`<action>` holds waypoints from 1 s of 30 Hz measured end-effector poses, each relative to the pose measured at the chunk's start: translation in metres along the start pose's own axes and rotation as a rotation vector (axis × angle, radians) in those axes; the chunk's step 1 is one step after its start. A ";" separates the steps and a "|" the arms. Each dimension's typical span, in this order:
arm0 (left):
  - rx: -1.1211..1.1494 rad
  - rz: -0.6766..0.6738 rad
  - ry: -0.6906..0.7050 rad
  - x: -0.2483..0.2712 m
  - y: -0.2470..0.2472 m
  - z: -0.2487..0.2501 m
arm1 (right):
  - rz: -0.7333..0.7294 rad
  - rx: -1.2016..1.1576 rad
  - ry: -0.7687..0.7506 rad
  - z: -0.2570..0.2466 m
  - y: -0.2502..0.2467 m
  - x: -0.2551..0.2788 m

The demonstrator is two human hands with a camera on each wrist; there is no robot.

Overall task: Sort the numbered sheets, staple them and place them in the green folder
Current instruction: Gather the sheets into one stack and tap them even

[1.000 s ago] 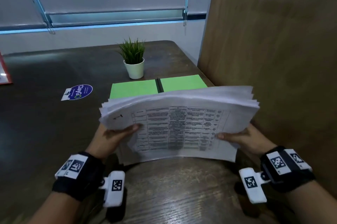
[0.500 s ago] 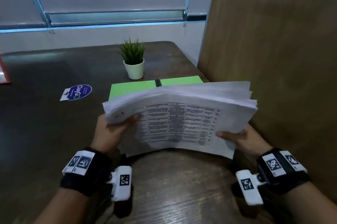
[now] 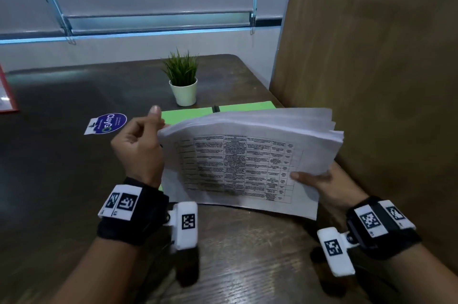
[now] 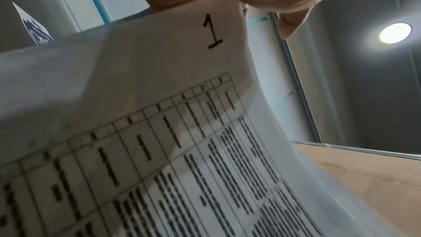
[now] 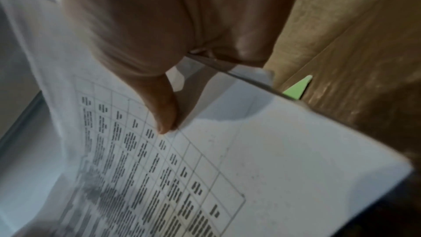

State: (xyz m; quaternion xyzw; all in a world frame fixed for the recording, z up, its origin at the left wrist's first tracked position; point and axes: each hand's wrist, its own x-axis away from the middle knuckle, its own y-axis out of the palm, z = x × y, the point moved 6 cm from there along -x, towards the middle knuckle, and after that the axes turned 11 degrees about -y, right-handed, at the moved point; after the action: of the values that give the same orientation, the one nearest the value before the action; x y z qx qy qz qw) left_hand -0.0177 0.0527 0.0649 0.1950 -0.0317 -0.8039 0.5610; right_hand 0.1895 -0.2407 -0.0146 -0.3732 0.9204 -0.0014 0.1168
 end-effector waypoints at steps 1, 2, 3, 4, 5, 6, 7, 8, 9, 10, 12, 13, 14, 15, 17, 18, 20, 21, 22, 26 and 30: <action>0.013 0.015 0.012 -0.003 -0.001 0.001 | -0.009 -0.016 0.004 0.001 0.001 0.000; 0.012 0.029 0.021 -0.005 -0.003 0.000 | -0.013 -0.020 0.004 0.003 0.002 0.002; -0.013 0.034 0.023 -0.005 -0.006 -0.006 | -0.008 -0.013 0.000 0.004 0.001 0.003; -0.055 0.021 0.020 -0.004 -0.008 -0.012 | -0.001 -0.009 0.002 0.003 0.000 0.005; -0.096 -0.020 0.009 -0.001 -0.009 -0.019 | 0.003 -0.009 0.006 0.003 -0.001 0.006; -0.128 -0.092 -0.008 0.004 -0.008 -0.023 | 0.000 -0.005 0.007 0.003 -0.003 0.006; -0.166 -0.173 -0.020 0.009 -0.007 -0.023 | -0.002 0.011 0.005 0.001 -0.004 0.005; -0.213 -0.234 -0.007 0.012 -0.008 -0.017 | -0.001 0.029 0.002 -0.003 -0.007 0.003; -0.273 -0.287 0.039 0.013 -0.007 -0.003 | -0.003 0.046 -0.002 -0.009 -0.009 0.001; -0.383 -0.347 0.111 0.013 -0.001 0.017 | -0.014 0.067 -0.010 -0.016 -0.011 -0.003; -0.766 -0.517 0.247 0.013 0.025 0.045 | -0.076 0.161 -0.027 -0.034 -0.011 -0.013; -0.958 -0.606 0.279 0.014 0.042 0.051 | -0.116 0.235 -0.040 -0.044 -0.010 -0.018; -1.090 -0.691 0.273 0.014 0.058 0.050 | -0.154 0.304 -0.056 -0.057 -0.007 -0.025; -1.146 -0.771 0.225 0.012 0.071 0.043 | -0.187 0.373 -0.078 -0.071 -0.003 -0.030; -1.070 -0.882 0.094 0.008 0.085 0.025 | -0.244 0.519 -0.148 -0.103 0.000 -0.038; -0.949 -0.904 0.035 0.006 0.086 0.021 | -0.244 0.541 -0.177 -0.119 -0.005 -0.041; -0.733 -0.867 -0.034 0.006 0.077 0.021 | -0.191 0.453 -0.199 -0.144 -0.022 -0.042; -0.643 -0.809 -0.068 0.004 0.069 0.018 | -0.138 0.373 -0.201 -0.152 -0.032 -0.042; -0.551 -0.733 -0.122 0.002 0.059 0.015 | -0.089 0.261 -0.186 -0.149 -0.040 -0.042; -0.295 -0.579 -0.365 0.010 0.040 -0.013 | -0.032 -0.180 -0.108 -0.098 -0.014 -0.033; -0.289 -0.670 -0.428 0.034 0.045 -0.031 | 0.066 -0.374 -0.040 -0.066 0.034 -0.028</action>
State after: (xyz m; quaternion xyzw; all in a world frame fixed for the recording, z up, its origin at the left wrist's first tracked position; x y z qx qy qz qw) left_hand 0.0232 0.0105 0.0391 -0.0577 0.0308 -0.9604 0.2708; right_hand 0.1713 -0.2027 0.0530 -0.3579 0.9138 0.1812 0.0636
